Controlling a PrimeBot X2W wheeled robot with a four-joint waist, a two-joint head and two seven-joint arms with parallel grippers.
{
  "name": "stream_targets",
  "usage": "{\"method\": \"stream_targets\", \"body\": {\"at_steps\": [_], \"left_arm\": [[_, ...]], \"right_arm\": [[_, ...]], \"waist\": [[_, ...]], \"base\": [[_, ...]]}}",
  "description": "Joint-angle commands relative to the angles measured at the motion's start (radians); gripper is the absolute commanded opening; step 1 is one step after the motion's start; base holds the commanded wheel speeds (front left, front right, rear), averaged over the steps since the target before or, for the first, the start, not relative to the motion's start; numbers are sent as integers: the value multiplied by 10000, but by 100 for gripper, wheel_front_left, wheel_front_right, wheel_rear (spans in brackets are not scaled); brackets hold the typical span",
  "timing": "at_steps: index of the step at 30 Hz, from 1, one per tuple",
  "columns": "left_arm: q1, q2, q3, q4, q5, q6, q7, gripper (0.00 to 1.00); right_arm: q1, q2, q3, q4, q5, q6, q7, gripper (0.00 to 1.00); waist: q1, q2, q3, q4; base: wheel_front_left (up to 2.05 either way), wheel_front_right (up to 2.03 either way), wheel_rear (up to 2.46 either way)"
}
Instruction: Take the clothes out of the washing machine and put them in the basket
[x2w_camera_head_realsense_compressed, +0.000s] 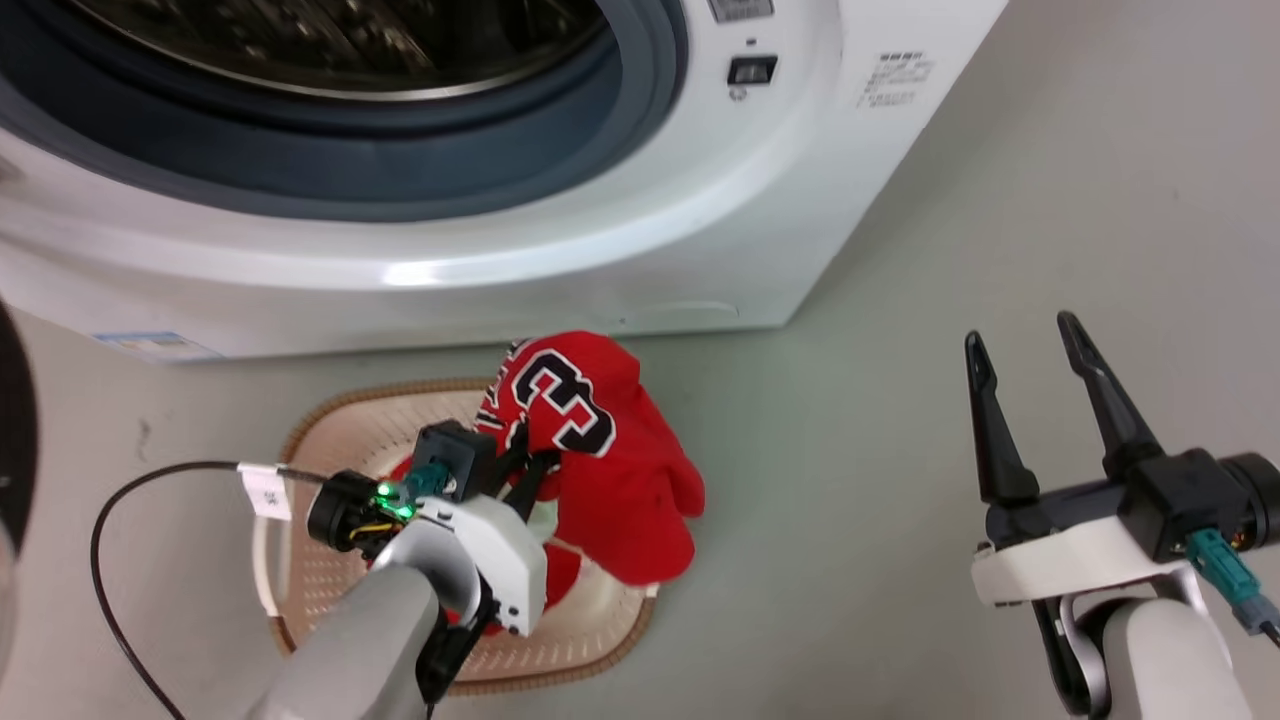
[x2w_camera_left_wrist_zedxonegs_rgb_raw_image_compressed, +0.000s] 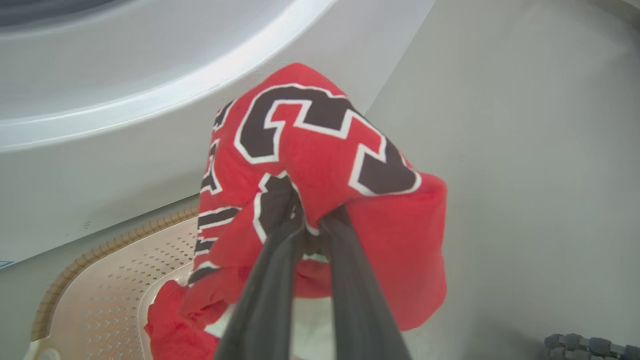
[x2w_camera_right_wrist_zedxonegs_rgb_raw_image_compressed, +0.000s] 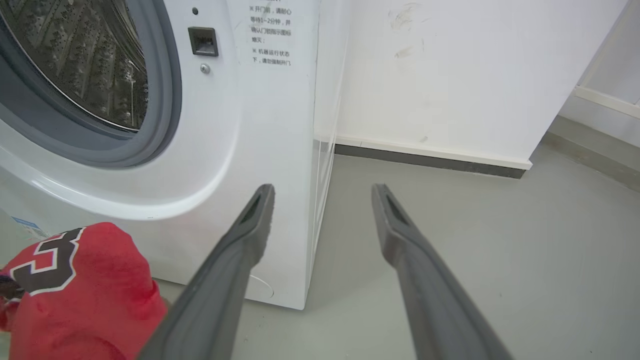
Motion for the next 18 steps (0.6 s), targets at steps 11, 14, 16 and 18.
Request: {"method": "stream_targets", "body": {"at_steps": [11,14,16,18], "left_arm": [[-1992,-261,-412,3420,467,-204,-253,0],[-2413,-291,-387,4381,460,-132,-307,0],[-2612,-352,-346,4947,411,-118,-377,0],[-2848,-431,-267,5402,323,-101,-507,0]], "right_arm": [[-848,4,124,-436,356,-10,-18,100],[-923,4,176,-504,456,-10,-18,100],[-996,4,258,-529,550,-10,-18,100],[-1056,4,310,-565,648,-10,-18,100]], "waist": [[0,0,2511,-1152],[0,0,2861,-1382],[0,0,3067,-1572],[0,0,3245,-1725]], "base": [[0,0,0],[0,0,0],[0,0,0],[0,0,0]]}}
